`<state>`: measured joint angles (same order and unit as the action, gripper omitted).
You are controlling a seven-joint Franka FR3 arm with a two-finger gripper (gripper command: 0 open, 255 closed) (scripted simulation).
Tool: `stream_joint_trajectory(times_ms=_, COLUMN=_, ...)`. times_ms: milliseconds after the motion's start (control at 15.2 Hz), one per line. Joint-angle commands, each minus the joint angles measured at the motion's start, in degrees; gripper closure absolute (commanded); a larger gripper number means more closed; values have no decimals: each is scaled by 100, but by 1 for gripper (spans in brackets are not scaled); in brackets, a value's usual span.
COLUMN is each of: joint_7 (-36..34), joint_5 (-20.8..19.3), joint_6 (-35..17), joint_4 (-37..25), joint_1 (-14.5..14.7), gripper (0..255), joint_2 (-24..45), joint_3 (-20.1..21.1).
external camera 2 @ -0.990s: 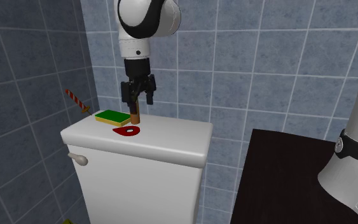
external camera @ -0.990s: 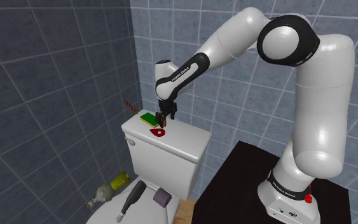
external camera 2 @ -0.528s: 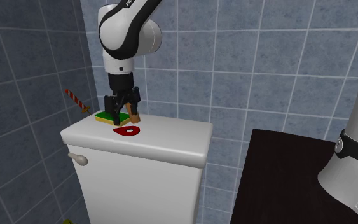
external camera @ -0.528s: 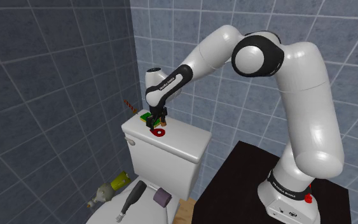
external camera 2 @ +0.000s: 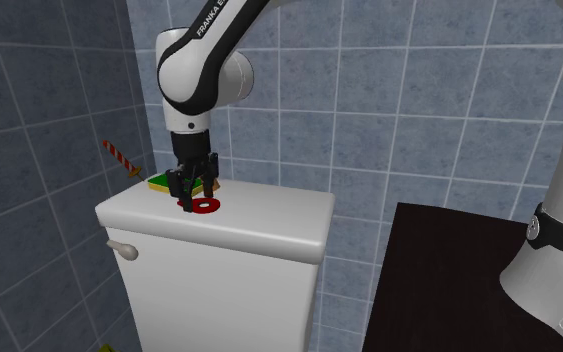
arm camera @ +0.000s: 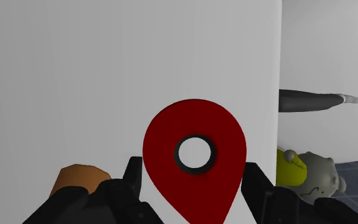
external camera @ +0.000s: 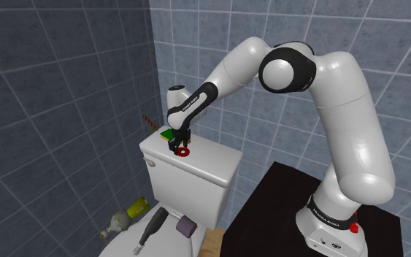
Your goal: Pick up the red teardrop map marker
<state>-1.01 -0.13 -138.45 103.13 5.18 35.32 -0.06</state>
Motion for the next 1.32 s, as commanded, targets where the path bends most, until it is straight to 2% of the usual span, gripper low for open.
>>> stream_joint_trajectory(times_ms=0, joint_7=2, joint_5=0, joint_6=-11, joint_4=5, joint_1=-2, gripper=255, joint_2=12, joint_3=-1)
stream_joint_trajectory(times_ms=528, joint_7=-2, joint_5=0, joint_6=-14, joint_4=8, joint_1=2, gripper=255, joint_2=11, joint_3=0)
stream_joint_trajectory(times_ms=1254, joint_7=-1, joint_5=1, joint_6=579, joint_4=-5, joint_1=2, gripper=255, joint_2=-569, joint_3=0)
